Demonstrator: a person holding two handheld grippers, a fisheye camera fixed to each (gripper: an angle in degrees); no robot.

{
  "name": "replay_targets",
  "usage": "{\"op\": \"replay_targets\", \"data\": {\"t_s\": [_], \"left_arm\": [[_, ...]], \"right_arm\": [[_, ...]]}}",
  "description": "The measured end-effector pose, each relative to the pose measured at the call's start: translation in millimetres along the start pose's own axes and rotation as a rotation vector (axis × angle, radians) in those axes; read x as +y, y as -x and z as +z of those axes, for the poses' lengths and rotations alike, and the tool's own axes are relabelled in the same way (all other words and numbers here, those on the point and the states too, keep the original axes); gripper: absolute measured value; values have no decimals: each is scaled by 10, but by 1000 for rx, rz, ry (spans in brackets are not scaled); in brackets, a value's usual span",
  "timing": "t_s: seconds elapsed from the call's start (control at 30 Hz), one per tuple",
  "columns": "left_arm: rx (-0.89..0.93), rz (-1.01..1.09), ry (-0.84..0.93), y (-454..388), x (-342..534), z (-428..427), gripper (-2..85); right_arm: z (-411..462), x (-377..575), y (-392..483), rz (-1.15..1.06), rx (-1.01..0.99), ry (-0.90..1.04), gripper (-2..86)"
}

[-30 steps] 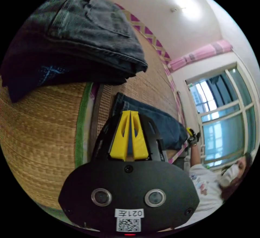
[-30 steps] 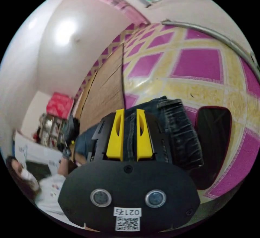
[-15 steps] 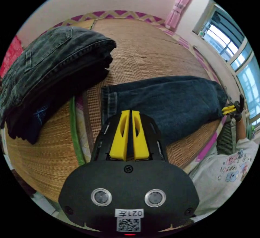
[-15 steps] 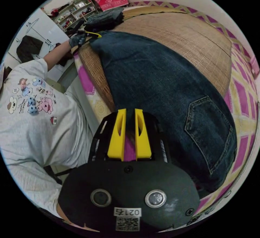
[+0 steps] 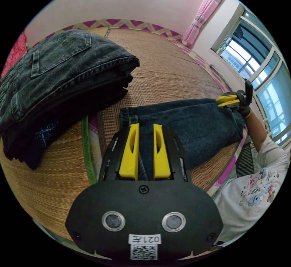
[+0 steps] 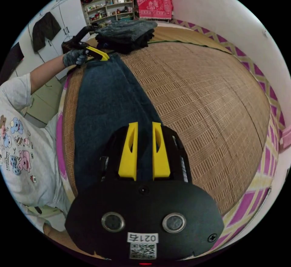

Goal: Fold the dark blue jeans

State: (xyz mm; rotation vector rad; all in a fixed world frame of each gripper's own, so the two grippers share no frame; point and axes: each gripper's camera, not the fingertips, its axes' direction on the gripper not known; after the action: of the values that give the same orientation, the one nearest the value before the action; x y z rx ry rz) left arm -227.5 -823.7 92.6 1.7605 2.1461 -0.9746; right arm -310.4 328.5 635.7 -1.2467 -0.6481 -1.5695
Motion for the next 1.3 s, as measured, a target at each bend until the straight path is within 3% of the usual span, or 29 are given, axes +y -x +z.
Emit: {"op": "replay_targets", "data": {"t_s": [0.1,0.17,0.33,0.57,0.9,1.03,1.23,1.3], "left_arm": [[-9,25,27,33,-61,45,49],[-58,46,45,41,-103,49,5],[-86,102,82,41,-199,16,-8],[-186,69,-79,145,-338,-409,-7],[72,4,34,519,-329,-337,81],[-62,56,49,440,-329,-340,25],[-99,90,-102,347,-382,-844,4],[-109,73,-51,404,-433,-784,4]], "right_arm": [[305,-247,-66,-22,-65,89,61],[342,-327,-73,-37,-76,99,37],[331,-459,-81,-20,-96,89,-7],[152,-613,-64,-12,-65,31,-9],[518,-558,-75,95,-65,34,-8],[539,-543,-46,105,-64,34,-8],[329,-492,45,103,-47,-21,-6],[371,-505,59,100,-21,-2,-1]]}}
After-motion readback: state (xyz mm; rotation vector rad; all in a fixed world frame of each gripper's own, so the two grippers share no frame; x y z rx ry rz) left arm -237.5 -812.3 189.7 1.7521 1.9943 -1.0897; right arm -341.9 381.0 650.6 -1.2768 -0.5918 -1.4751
